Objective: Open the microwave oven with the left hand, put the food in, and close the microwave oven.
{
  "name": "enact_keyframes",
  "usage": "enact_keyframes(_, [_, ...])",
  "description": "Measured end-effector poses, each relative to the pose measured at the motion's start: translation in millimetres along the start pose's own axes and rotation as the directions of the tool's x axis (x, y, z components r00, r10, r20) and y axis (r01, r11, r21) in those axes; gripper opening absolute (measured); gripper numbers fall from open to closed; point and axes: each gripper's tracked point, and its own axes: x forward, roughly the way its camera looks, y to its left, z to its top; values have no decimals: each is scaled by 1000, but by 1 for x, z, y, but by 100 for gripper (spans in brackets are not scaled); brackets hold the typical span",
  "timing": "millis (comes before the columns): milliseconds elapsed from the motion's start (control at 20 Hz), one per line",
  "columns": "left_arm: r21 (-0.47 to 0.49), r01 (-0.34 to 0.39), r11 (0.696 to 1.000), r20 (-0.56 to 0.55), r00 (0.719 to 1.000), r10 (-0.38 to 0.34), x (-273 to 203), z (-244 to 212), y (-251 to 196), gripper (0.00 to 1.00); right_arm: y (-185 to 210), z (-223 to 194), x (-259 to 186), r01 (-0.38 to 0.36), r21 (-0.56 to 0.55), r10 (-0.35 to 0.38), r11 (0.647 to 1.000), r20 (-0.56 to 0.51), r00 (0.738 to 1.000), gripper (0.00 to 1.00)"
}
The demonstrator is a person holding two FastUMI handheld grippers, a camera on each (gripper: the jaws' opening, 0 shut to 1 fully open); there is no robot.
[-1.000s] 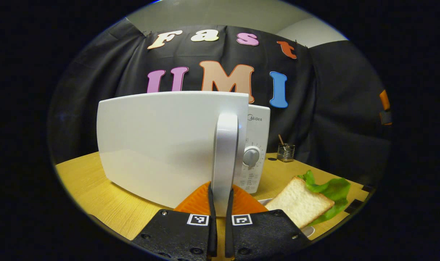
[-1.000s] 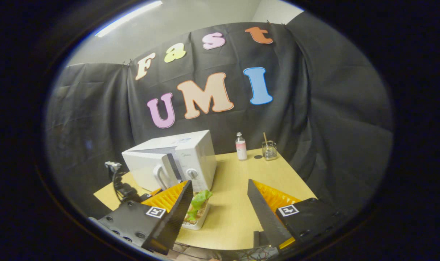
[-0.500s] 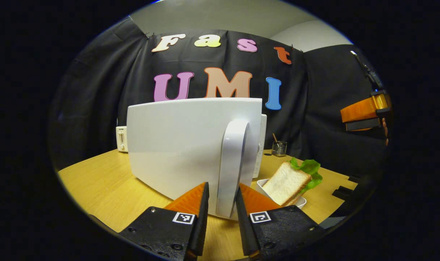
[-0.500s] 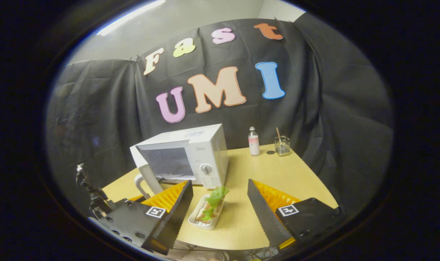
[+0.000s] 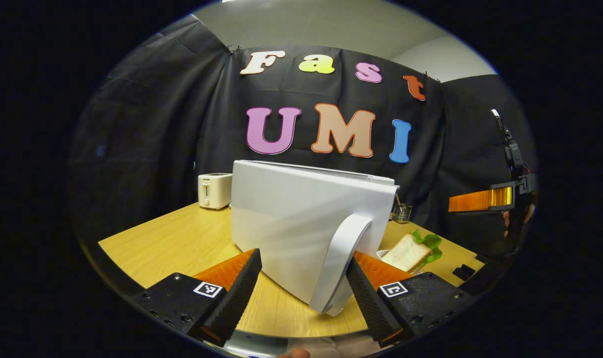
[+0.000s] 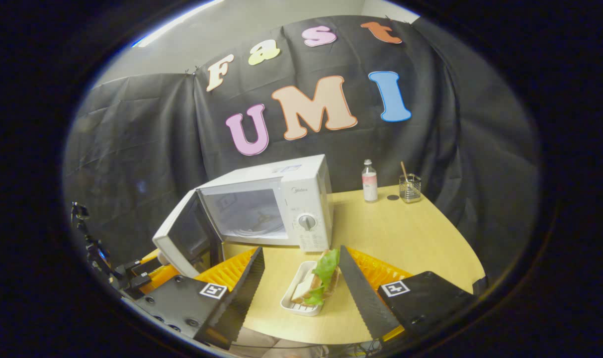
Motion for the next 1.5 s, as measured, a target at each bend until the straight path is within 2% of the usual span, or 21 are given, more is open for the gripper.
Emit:
enact_keyframes(50, [8, -21, 1000, -3, 1000, 21, -7, 3, 10, 99, 1, -3, 4, 0, 1, 0, 1000, -10, 1000, 96])
enact_keyframes(100, [17, -43, 999, -11, 999, 43, -13, 4, 19, 99, 2, -7, 7, 0, 4, 0, 1000, -21, 1000, 96])
enact_keyframes(150, [22, -68, 997, -26, 997, 68, -19, 5, 29, 99, 2, -9, 11, 1, 5, -1, 1000, -29, 1000, 92])
enact_keyframes(400, [69, -152, 986, -13, 988, 153, -52, 21, 72, 99, -1, -24, 27, 23, 9, -22, 1000, -72, 997, 92])
enact_keyframes(700, [98, -280, 955, 12, 960, 280, -88, 27, 133, 99, -13, -41, 46, 83, 15, -79, 996, -155, 985, 92])
enact_keyframes(800, [107, -347, 932, 33, 938, 345, -100, 30, 160, 98, -17, -46, 54, 96, 24, -91, 995, -178, 980, 92])
enact_keyframes(850, [113, -383, 917, 40, 924, 381, -106, 32, 174, 98, -19, -49, 58, 101, 33, -92, 994, -194, 977, 96])
enact_keyframes(900, [108, -412, 905, 44, 911, 410, -112, 31, 187, 98, -21, -54, 62, 105, 42, -94, 994, -209, 973, 92])
enact_keyframes(950, [91, -430, 898, 44, 903, 428, -117, 33, 196, 98, -25, -57, 65, 115, 52, -101, 992, -220, 970, 96])
enact_keyframes(1100, [38, -482, 876, 62, 876, 479, -132, 40, 218, 98, -38, -68, 72, 138, 75, -115, 988, -260, 959, 96])
enact_keyframes(1200, [29, -524, 851, 91, 850, 519, -135, 48, 232, 98, -39, -75, 75, 132, 103, -98, 986, -283, 954, 96])
enact_keyframes(1250, [31, -545, 838, 104, 836, 539, -139, 51, 240, 97, -40, -76, 75, 128, 115, -89, 985, -292, 952, 91])
enact_keyframes(1350, [34, -569, 821, 124, 818, 562, -142, 56, 245, 95, -41, -84, 74, 129, 136, -81, 982, -316, 945, 95])
enact_keyframes(1400, [23, -578, 816, 136, 810, 570, -143, 58, 247, 94, -43, -87, 75, 127, 152, -72, 980, -322, 944, 88])
enact_keyframes(1500, [0, -590, 808, 146, 799, 583, -142, 57, 249, 94, -42, -94, 75, 117, 196, -44, 974, -342, 939, 85])
